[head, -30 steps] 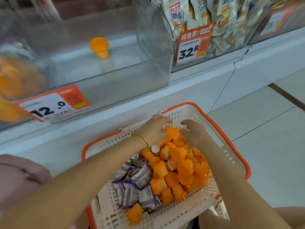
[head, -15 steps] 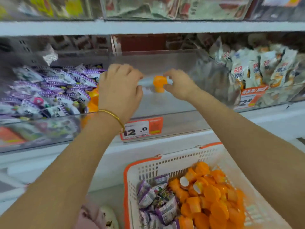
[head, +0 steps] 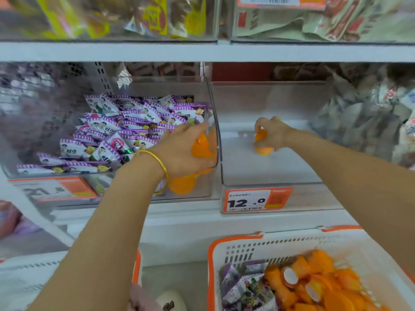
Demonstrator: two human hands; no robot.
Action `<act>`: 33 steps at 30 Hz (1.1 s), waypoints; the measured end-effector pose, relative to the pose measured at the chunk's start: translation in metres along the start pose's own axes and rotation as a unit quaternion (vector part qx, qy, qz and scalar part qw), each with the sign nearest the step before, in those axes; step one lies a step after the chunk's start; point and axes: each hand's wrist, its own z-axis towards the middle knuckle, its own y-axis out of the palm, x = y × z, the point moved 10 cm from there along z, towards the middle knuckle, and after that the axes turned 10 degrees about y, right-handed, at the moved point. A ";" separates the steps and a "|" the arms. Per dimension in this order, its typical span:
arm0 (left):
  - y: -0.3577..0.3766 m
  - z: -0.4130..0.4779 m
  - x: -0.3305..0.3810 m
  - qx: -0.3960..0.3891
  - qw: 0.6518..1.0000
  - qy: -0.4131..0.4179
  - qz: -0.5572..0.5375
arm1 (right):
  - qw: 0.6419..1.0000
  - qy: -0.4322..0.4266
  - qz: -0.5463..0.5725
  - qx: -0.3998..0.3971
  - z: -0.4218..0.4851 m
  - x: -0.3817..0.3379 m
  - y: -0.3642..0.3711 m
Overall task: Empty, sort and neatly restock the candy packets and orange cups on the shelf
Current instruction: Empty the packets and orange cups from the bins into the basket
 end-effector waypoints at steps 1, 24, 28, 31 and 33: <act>0.005 0.004 -0.003 -0.027 0.999 -0.017 0.010 | 0.999 -0.013 0.028 -0.014 -0.009 -0.007 0.001; -0.018 0.000 -0.029 0.168 0.958 -0.062 -0.223 | 0.917 -0.075 0.373 0.117 -0.151 -0.014 -0.039; -0.050 -0.030 -0.012 0.259 0.910 -0.038 -0.321 | 0.874 -0.101 0.450 0.151 -0.183 -0.005 -0.053; -0.079 -0.063 0.041 0.285 0.885 0.070 -0.362 | 0.833 -0.111 0.511 0.181 -0.225 0.027 -0.063; -0.065 -0.077 0.083 0.225 0.879 0.113 -0.405 | 0.822 -0.104 0.525 0.195 -0.255 0.054 -0.058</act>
